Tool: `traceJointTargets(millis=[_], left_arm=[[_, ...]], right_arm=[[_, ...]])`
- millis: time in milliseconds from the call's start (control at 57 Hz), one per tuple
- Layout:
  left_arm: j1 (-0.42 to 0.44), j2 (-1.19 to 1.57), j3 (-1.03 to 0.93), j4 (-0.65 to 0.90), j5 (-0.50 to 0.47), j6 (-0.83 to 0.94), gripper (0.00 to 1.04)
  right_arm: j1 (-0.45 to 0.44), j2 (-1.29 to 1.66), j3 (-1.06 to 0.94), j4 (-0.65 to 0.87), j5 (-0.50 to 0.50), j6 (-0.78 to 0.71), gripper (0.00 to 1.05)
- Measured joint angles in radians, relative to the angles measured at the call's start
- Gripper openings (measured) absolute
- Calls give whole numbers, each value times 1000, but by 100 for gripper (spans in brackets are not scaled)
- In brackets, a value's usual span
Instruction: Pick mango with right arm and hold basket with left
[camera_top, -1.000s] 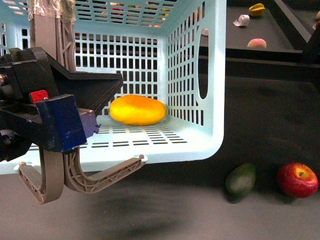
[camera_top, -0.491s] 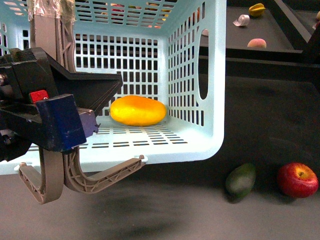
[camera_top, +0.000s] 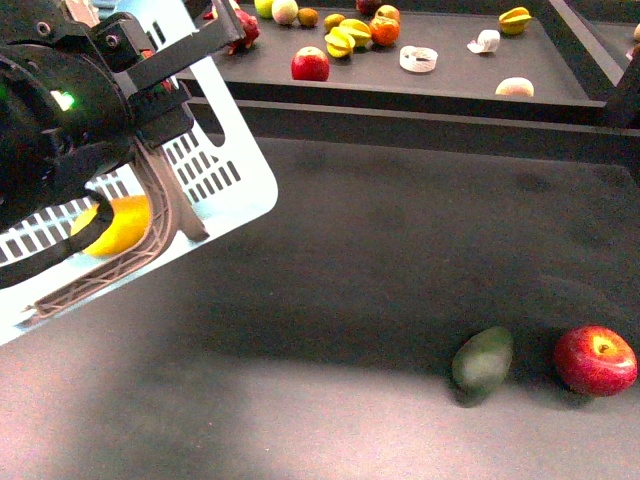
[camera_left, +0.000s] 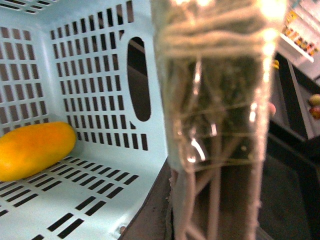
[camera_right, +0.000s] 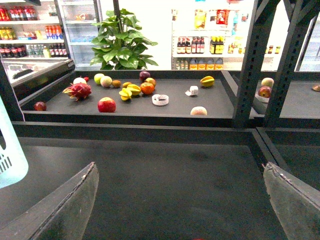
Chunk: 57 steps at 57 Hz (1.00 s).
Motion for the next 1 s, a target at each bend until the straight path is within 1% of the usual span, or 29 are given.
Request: traceJointTargets(millis=[193, 281, 351, 614, 947, 1000], left_arm=[[80, 157, 200, -128, 28, -404, 8], [101, 215, 282, -157, 35, -539, 7], [120, 260, 328, -164, 18, -621, 7], [176, 364, 432, -206, 0, -746, 7], [201, 424, 498, -229, 4, -835, 7], [202, 425, 505, -254, 8, -839, 17]], right_arm=[[0, 0, 0, 0, 0, 0, 97], [0, 0, 0, 0, 0, 0, 97], [0, 0, 0, 0, 0, 0, 97], [0, 0, 0, 0, 0, 0, 97], [0, 0, 0, 0, 0, 0, 97], [0, 0, 0, 0, 0, 0, 97]])
